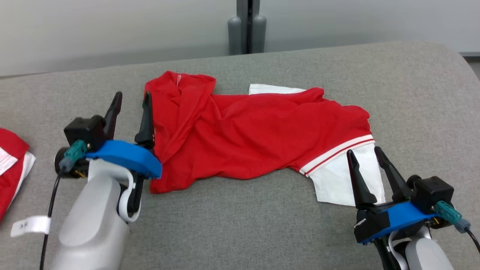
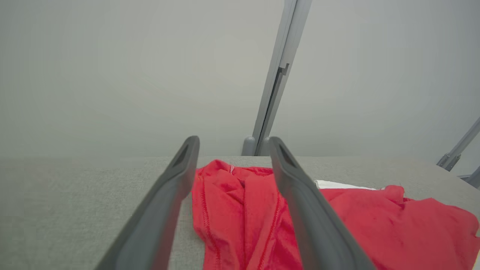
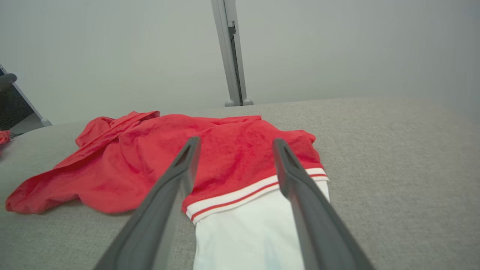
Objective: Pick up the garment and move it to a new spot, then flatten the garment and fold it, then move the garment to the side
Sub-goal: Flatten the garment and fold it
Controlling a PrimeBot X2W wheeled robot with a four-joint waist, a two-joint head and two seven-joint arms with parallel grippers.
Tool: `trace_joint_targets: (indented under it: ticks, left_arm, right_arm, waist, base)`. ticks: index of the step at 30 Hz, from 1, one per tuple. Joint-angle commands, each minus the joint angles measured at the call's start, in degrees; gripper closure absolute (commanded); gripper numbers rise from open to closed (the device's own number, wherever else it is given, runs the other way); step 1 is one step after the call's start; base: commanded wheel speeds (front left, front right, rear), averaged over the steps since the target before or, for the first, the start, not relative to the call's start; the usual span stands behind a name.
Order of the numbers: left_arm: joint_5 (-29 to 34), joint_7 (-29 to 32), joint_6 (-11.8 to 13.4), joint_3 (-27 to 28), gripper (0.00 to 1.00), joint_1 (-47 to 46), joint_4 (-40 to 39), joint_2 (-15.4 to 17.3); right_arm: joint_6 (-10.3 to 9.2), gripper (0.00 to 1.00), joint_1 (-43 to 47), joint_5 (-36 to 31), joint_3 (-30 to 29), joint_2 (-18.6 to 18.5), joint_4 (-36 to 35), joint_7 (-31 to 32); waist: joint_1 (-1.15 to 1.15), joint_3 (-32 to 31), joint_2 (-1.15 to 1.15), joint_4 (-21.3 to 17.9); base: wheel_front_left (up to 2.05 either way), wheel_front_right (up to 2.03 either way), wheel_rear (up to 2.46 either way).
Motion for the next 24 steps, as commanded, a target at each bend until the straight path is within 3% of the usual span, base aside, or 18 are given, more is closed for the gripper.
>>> trace_joint_targets:
  ticks: [1, 11, 24]
  left_arm:
    - [0.6, -0.2, 0.2, 0.9, 0.00, 2.2, -1.5, -0.1]
    - [7.6, -0.2, 0.6, 7.0, 0.00, 20.8, -16.2, -1.7]
    - [10.2, -0.2, -0.8, 9.9, 0.00, 31.0, -18.3, -1.4]
  right_arm:
    - [0.01, 0.00, 0.9, -0.2, -0.3, -0.1, 0.0, 0.1]
    - [0.01, 0.00, 4.8, 0.2, -3.6, -0.2, 0.1, 0.8]
    - [0.01, 0.00, 10.4, -0.4, -8.5, -0.1, 0.2, 1.4]
  waist:
    - [0.00, -0.7, 0.00, 0.1]
    - [0.00, -6.4, 0.00, 2.7]
    - [0.00, -11.2, 0.00, 5.9]
  base:
    - [0.00, 0.00, 0.00]
    - [0.00, 0.00, 0.00]
    - [0.00, 0.00, 0.00]
